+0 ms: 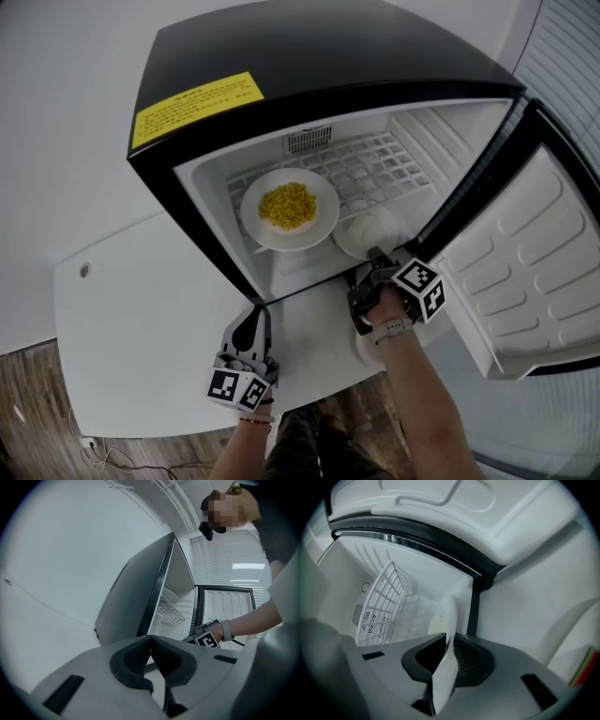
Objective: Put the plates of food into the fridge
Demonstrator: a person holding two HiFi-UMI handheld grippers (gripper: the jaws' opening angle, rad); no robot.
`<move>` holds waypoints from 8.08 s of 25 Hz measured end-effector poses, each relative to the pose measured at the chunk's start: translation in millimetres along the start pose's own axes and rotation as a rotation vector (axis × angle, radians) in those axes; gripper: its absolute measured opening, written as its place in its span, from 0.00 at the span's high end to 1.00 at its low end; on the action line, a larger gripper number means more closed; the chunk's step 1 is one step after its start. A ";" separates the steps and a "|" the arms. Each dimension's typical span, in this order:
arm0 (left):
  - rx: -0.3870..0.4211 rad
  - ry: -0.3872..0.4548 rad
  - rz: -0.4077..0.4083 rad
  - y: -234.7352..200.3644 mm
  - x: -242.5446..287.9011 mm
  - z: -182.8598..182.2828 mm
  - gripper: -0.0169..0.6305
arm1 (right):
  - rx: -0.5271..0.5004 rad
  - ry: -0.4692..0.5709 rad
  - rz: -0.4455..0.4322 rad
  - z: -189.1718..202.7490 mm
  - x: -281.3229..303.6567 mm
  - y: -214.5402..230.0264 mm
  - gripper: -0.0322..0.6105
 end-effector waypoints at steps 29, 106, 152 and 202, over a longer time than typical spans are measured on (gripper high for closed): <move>-0.011 0.012 0.012 13.9 -12.3 -4.0 0.96 | -0.364 -0.050 0.019 28.6 -30.6 -4.7 0.67; 0.023 -0.072 0.325 172.6 -73.2 -21.5 0.96 | -0.803 -0.109 -0.057 51.5 -269.8 107.3 0.93; -0.010 -0.079 0.227 193.8 -69.5 54.1 0.96 | 0.079 -0.086 -0.055 23.6 -214.9 160.4 0.91; 0.062 0.052 -0.130 -30.9 -39.6 -39.8 0.96 | 0.070 -0.305 -0.215 119.8 -61.3 -6.0 0.93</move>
Point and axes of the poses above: the fingertips, and each gripper's own axes: x forward along the fingers, y to its right, z out of its underside, the point moved 5 cm from there along -x, backward along the fingers, and after that the axes turned 5 degrees about x, right-handed, at the moved point
